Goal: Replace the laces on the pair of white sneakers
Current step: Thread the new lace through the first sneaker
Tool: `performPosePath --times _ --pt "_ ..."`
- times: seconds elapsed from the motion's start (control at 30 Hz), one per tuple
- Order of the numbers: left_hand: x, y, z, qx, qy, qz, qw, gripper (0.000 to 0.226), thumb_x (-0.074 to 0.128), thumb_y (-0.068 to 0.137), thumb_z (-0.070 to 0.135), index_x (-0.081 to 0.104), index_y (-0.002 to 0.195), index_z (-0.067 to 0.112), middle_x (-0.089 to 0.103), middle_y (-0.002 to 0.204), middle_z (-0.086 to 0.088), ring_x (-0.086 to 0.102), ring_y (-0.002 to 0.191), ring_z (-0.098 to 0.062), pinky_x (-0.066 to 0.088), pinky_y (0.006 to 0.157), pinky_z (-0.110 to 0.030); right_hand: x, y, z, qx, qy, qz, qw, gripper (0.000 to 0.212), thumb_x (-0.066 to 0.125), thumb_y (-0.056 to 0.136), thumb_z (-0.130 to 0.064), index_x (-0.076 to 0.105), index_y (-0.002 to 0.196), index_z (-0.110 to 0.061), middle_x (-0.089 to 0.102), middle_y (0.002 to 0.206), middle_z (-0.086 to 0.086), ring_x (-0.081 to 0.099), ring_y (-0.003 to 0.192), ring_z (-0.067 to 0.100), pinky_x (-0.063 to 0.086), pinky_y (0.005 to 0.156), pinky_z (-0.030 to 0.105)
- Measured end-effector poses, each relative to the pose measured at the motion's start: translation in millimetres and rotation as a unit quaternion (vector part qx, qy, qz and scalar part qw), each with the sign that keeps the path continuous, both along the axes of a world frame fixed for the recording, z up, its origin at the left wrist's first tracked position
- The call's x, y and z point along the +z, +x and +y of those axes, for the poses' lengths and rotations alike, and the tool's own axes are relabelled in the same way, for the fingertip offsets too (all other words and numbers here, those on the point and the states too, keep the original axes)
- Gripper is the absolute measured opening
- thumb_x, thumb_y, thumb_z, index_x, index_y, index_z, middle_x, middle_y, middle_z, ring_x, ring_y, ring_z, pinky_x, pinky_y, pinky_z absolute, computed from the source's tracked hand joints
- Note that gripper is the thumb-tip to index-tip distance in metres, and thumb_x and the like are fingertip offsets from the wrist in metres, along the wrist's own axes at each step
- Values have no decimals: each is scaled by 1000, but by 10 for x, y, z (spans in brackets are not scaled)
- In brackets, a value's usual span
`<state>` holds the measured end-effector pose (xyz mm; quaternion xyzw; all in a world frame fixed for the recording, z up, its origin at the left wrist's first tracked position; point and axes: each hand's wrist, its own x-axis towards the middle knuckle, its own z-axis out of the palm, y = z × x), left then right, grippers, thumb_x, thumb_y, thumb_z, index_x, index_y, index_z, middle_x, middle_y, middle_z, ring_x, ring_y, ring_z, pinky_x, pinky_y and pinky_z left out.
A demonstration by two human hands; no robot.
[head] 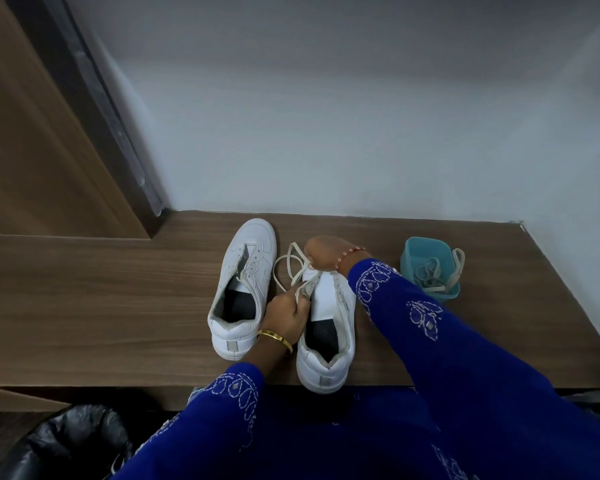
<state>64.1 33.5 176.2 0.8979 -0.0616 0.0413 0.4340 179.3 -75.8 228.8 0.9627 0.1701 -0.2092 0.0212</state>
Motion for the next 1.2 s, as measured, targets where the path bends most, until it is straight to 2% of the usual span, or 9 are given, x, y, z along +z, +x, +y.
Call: performPosePath --times 0.1,0.2,0.3,0.43,0.53,0.7,0.87,0.97,1.2 --pt "3 2 -2 0 -1 -14 1000 56 27 82 31 57 120 4 65 87 -26 59 82 -39 28 62 -28 30 -13 -34 -21 -1 -5 1000 26 51 88 -11 41 64 -12 41 63 4 43 62 20 47 64 30" --pt "8 -3 3 -3 -7 -20 1000 57 26 82 31 54 124 5 65 89 -25 59 82 -38 26 62 -26 50 -40 -53 -18 9 -6 1000 36 44 89 -1 39 54 -8 35 52 3 40 50 20 36 49 24" --pt "-3 4 11 -4 -10 -17 1000 57 26 82 32 55 121 2 64 86 -25 59 81 -38 27 61 -27 -79 74 -109 -25 4 4 1000 27 46 87 -12 50 60 -8 38 55 2 46 59 22 38 53 27" --pt "-19 6 22 -9 -9 -17 1000 59 25 82 32 50 130 8 65 87 -24 59 82 -37 37 66 -32 94 28 -190 -29 83 2 996 32 55 89 -10 42 60 -8 43 66 4 41 71 19 27 53 23" --pt "-7 8 27 -17 2 -19 1000 59 24 83 32 49 130 8 65 88 -24 59 82 -38 34 64 -30 94 -23 -213 -64 134 -4 989 21 58 88 -13 60 88 9 60 91 18 52 81 27 36 68 29" --pt "20 -3 21 -24 9 -17 1000 59 24 83 32 49 130 8 66 93 -24 59 86 -38 31 64 -28 62 -90 -164 -49 123 -12 991 25 57 89 -15 61 105 4 63 109 17 58 102 31 45 87 39" --pt "32 -7 16 -25 17 -17 999 60 23 82 32 48 131 9 65 90 -23 59 83 -38 27 62 -27 54 -146 -147 -31 78 -21 996 13 55 89 -14 61 81 -5 64 100 10 58 95 27 46 82 37" --pt "25 -2 16 -22 14 -8 1000 61 23 82 33 45 134 11 66 93 -23 59 87 -37 33 66 -29 92 -173 -85 -26 45 -34 998 36 50 89 -12 38 56 -18 54 79 4 51 80 23 42 75 34" --pt "33 -18 16 -13 4 -2 1000 60 23 82 33 51 127 6 65 89 -25 58 85 -38 26 63 -27 117 -250 -91 -56 108 -82 989 22 53 85 -9 48 65 -15 63 82 7 58 81 25 47 81 35"
